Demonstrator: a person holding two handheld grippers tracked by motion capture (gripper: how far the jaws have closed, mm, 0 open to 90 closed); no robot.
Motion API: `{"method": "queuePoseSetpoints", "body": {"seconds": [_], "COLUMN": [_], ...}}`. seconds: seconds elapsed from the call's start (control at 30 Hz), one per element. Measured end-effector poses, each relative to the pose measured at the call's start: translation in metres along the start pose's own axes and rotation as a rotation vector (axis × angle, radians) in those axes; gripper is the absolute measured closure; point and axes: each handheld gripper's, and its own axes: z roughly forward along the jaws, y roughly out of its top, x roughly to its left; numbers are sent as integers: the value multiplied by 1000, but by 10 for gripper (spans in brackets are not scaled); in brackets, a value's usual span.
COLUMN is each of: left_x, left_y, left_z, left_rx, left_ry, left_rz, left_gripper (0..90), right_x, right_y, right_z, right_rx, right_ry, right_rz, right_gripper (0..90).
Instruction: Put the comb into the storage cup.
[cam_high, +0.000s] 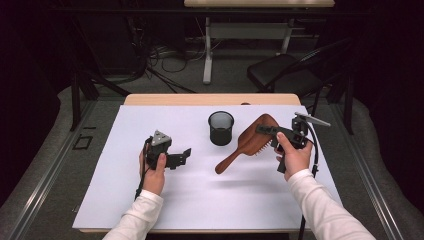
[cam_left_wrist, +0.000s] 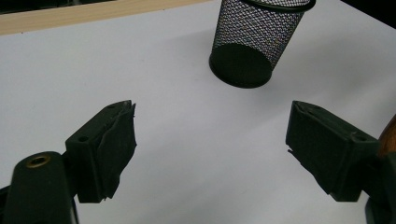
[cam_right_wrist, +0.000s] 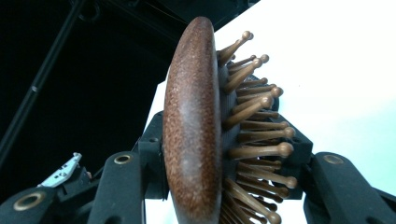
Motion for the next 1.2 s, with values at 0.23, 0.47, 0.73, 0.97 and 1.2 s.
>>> {"method": "queuePoseSetpoints", "body": {"seconds": [0.23,0.47,0.73,0.97,1.2], "left_x": [0,2,2,1,2], "left_y": [0,0,0,0,0], "left_z": [0,0,0,0,0], "left_rx": [1,-3,1,0,-2], "left_ry": [-1,-1,-1,-3,-3], "left_rz": [-5,-14,-15,-17,-16], "left_gripper": [161,161,161,161,161], "right_x": [12,22,34,44,51], "right_y": [7,16,29,39,49], "right_z": [5,8,10,11,12], "right_rx": [2,-10,-39,-58,-77], "right_ry": [-18,-28,-37,-48,-64], "right_rz": [-30,-56,-75,-89,-105], "right_gripper": [488,488,487,487,487]}}
